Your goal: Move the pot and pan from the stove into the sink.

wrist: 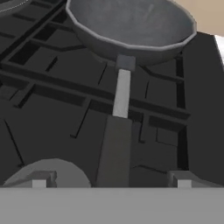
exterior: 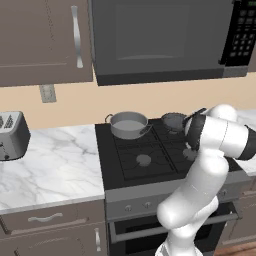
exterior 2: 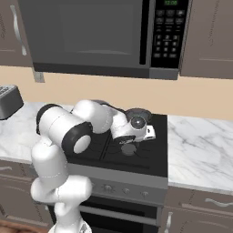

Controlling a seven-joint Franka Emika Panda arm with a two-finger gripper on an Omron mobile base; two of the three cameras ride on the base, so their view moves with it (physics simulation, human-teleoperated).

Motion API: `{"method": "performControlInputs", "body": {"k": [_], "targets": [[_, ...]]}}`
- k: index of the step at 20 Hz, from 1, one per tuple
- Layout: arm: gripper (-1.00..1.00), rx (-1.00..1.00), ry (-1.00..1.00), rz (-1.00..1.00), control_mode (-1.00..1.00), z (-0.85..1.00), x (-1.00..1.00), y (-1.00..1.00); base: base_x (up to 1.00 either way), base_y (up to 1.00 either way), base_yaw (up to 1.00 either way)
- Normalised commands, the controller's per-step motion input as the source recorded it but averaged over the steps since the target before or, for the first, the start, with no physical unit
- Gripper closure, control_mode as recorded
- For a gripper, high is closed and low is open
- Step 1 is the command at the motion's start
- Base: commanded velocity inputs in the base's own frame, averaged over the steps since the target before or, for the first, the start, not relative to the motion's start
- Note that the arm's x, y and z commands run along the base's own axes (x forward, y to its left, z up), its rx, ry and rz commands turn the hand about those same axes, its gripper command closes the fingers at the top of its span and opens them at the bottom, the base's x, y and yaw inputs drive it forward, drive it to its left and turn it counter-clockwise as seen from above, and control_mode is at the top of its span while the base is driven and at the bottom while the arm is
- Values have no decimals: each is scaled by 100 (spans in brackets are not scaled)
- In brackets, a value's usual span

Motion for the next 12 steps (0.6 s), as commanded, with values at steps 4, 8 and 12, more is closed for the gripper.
{"method": "performControlInputs", "body": {"k": [4,8,12], "targets": [[-100,0,0,0,-100,-13,34,-6,0,0,0],[-100,0,0,0,-100,-34,24,-11,0,0,0],[100,0,0,0,-100,-34,15,-4,0,0,0]]}}
